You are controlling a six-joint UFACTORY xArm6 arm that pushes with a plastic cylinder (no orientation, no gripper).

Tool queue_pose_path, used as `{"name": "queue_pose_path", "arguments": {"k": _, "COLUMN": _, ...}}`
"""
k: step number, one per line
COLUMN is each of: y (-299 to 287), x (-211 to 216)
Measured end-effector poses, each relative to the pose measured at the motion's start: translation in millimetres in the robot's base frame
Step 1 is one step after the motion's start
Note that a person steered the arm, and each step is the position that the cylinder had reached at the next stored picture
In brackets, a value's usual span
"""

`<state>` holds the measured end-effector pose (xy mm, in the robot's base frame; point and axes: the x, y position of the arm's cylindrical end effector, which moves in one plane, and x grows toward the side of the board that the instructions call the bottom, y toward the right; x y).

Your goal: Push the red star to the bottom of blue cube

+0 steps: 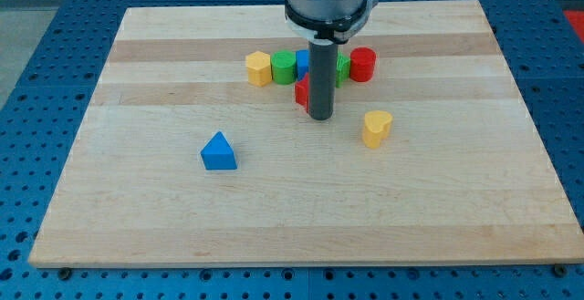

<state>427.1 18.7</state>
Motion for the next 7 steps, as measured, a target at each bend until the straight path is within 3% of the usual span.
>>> {"name": "queue_pose_path", "arguments": {"k": 7, "y": -20, "x": -4}}
